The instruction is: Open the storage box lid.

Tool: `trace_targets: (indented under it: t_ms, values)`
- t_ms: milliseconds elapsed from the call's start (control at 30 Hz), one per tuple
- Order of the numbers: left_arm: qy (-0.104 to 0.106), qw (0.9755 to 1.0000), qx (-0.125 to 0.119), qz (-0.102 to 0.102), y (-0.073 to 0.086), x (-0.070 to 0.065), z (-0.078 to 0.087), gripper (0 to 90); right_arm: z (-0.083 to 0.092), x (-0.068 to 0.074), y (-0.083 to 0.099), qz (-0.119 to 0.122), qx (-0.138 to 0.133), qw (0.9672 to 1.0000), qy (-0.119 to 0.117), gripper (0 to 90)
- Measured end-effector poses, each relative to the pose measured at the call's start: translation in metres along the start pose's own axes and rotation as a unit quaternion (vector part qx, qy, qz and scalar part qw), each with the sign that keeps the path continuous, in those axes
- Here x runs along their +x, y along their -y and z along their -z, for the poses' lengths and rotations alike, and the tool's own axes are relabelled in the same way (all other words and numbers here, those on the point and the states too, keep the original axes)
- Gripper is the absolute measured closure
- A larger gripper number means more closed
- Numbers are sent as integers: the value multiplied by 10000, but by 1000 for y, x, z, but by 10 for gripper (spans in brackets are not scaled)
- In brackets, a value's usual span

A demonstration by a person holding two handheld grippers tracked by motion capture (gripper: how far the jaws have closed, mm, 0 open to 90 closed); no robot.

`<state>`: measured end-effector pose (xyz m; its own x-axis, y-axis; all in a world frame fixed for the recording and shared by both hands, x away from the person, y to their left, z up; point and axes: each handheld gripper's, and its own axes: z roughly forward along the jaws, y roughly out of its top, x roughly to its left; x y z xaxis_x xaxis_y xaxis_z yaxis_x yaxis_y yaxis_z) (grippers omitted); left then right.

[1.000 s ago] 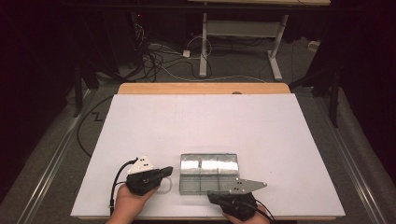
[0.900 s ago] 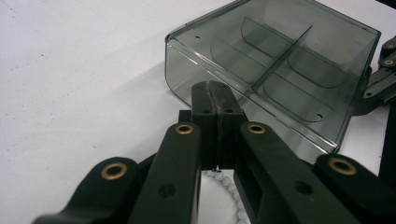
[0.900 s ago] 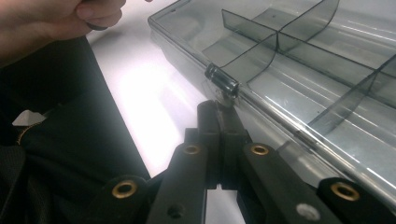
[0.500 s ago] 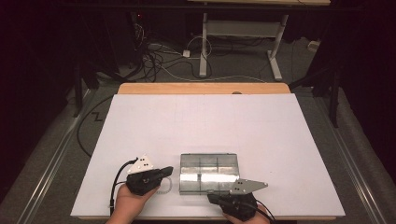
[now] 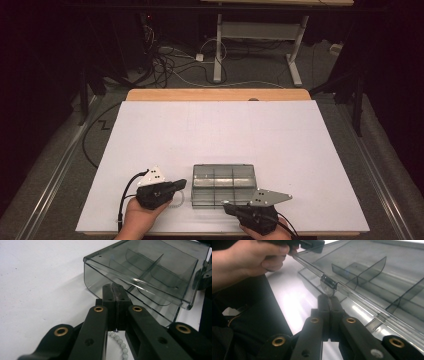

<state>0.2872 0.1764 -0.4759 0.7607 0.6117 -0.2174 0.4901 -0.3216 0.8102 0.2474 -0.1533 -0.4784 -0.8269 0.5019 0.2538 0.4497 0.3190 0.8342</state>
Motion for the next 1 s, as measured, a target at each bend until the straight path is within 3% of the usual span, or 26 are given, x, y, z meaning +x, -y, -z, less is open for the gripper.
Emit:
trace_targets:
  t_ms: [633, 1000]
  values:
    - [239, 9996, -117, -52, -1, -15, 6, 877, 10, 1, -20, 182, -382, 9991, 17, 900]
    - [426, 9989, -165, -67, -7, -22, -1, 876, 11, 2, -25, 319, -479, 9983, 53, 900]
